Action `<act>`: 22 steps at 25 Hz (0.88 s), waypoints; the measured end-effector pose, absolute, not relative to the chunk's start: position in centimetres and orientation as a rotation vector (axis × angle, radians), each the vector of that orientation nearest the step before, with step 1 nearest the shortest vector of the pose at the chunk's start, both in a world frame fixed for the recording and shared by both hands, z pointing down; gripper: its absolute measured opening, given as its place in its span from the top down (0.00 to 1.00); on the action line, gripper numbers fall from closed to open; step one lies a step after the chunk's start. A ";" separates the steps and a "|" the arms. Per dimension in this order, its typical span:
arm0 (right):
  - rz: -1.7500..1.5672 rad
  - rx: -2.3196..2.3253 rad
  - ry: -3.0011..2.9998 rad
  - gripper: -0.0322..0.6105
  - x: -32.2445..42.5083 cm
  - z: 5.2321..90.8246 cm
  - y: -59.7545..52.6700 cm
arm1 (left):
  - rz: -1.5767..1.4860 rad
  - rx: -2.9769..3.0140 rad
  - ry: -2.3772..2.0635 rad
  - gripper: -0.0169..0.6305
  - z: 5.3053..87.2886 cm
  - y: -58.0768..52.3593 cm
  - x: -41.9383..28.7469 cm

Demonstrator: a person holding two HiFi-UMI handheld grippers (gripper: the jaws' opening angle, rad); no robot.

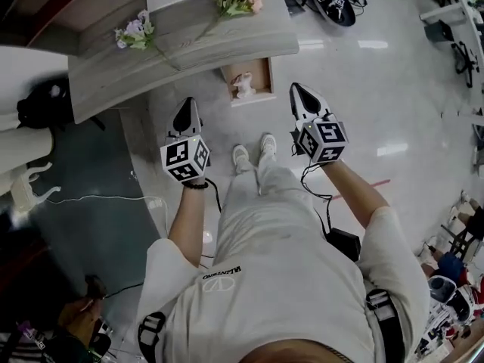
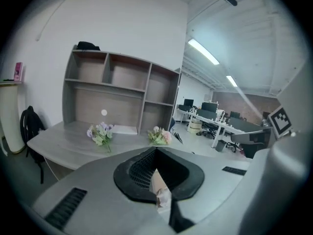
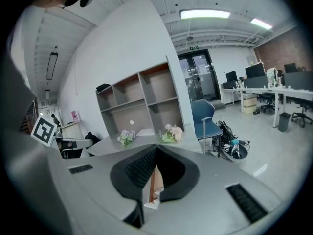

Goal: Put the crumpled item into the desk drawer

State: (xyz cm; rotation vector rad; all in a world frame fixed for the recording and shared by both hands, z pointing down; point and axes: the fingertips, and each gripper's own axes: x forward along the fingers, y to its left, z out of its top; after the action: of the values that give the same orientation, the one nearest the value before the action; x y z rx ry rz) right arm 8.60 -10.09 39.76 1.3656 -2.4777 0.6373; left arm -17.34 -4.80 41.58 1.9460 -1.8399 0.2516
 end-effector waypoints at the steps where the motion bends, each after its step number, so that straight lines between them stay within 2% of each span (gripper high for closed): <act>1: 0.623 1.372 -2.488 0.95 9.0 38.3 -9.8 | 0.232 1.958 -1.855 0.97 40.0 -4.7 -17.6; 14: 0.445 1.576 -2.562 0.95 16.7 24.6 -7.8 | 0.108 2.114 -2.047 0.97 26.4 -3.0 -20.5; 22: 0.310 1.695 -2.591 0.95 19.0 20.3 -6.3 | 0.009 2.212 -2.123 0.97 20.9 -0.7 -20.5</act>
State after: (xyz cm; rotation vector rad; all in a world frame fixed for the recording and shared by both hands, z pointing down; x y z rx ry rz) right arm 18.99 -6.27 20.33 1.6951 -2.5905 0.3104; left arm -20.52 -0.70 20.93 2.2123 -2.1235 0.0087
